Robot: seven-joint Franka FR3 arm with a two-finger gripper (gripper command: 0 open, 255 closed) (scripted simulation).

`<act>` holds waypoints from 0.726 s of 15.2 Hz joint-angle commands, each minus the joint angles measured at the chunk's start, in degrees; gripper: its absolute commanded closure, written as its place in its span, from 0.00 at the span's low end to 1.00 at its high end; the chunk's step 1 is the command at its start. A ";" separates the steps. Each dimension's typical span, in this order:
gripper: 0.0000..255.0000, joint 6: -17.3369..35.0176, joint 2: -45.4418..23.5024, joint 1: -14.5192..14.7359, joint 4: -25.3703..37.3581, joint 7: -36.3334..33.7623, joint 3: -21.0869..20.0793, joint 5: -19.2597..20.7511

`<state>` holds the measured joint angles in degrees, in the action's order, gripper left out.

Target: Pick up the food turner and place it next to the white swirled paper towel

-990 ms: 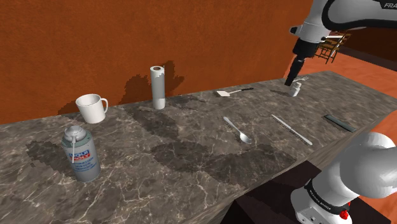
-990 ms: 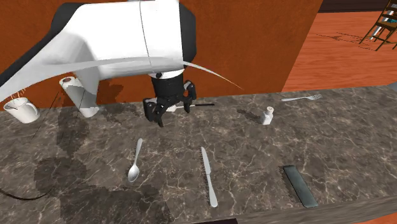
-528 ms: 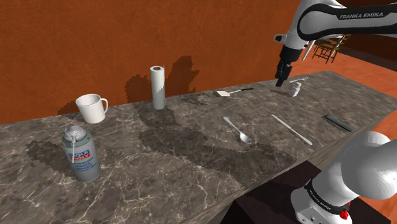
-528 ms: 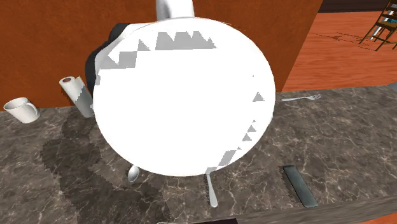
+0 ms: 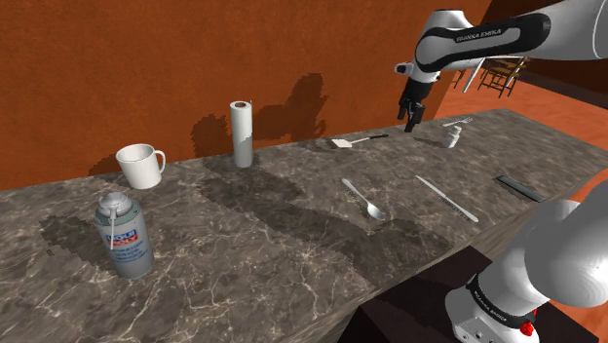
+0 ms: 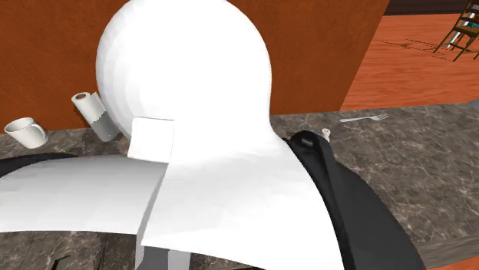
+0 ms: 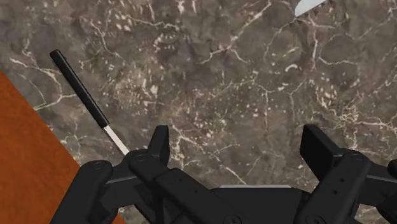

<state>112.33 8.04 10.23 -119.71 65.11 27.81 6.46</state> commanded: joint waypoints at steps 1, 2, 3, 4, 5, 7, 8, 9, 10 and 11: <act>0.00 2.15 -4.82 0.34 2.33 5.92 1.15 -1.98; 0.00 2.83 -7.32 0.35 3.90 8.66 1.43 -3.17; 0.00 3.43 -9.82 0.28 5.54 11.36 1.60 -4.39; 0.00 3.94 -12.31 0.08 7.24 14.01 1.60 -5.62; 0.00 4.37 -14.78 -0.22 9.02 16.59 1.47 -6.84; 0.00 4.99 -19.63 -1.04 12.76 21.49 0.88 -9.12; 0.00 5.19 -22.00 -1.55 14.72 23.80 0.43 -10.16; 0.00 5.33 -24.34 -2.10 16.75 25.99 -0.11 -11.12; 0.00 5.40 -26.64 -2.68 18.84 28.08 -0.69 -11.98; 0.00 5.42 -28.90 -3.31 20.99 30.06 -1.38 -12.73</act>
<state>117.57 -18.20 7.68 -101.07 92.67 27.05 -5.24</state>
